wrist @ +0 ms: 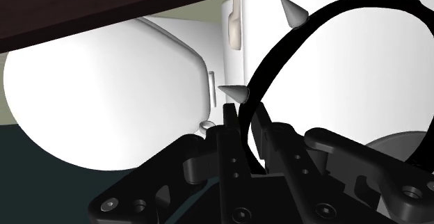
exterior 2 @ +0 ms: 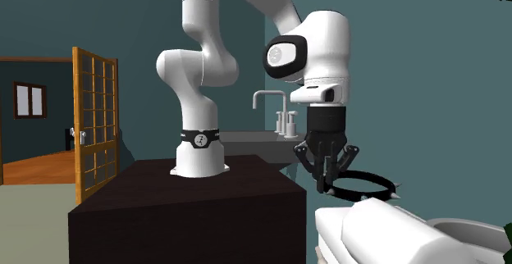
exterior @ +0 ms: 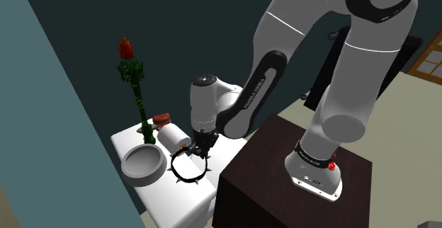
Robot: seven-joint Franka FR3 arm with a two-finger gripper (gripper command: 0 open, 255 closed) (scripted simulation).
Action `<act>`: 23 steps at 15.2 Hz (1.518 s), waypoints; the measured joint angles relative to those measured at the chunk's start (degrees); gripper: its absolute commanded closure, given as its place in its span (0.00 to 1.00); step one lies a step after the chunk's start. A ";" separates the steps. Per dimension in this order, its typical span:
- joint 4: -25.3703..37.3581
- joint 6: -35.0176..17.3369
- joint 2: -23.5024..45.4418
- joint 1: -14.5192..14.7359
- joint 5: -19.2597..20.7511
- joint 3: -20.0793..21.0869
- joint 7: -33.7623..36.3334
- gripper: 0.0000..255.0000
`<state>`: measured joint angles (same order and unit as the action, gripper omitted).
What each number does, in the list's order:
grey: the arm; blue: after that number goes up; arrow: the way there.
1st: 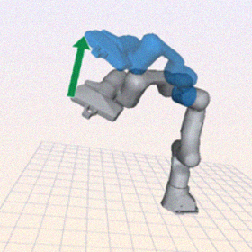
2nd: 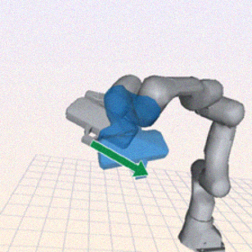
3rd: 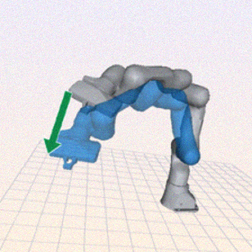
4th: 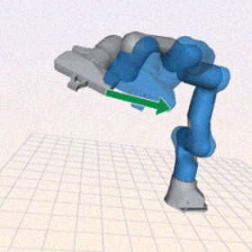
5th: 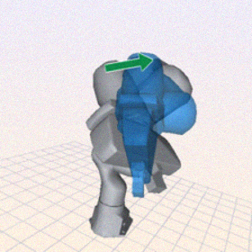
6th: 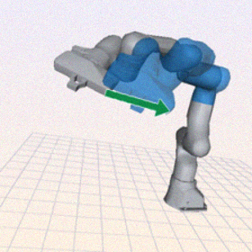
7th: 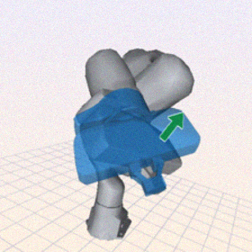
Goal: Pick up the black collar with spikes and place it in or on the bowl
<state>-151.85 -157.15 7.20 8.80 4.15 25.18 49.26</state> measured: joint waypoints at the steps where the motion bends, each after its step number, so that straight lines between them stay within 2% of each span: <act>1: -0.15 0.82 -1.08 -0.14 -1.17 0.52 -0.67 1.00; 8: -0.29 6.67 -7.74 -0.50 -7.65 1.98 -5.27 1.00; 10: 2.70 7.90 -5.78 -0.79 -5.93 1.73 -4.27 1.00; 16: 17.39 12.83 5.13 -0.26 2.01 -0.47 0.17 1.00; 23: 38.41 21.21 18.73 3.21 7.28 -3.23 2.70 1.00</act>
<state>-113.44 -135.93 25.93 12.02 11.43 21.96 51.96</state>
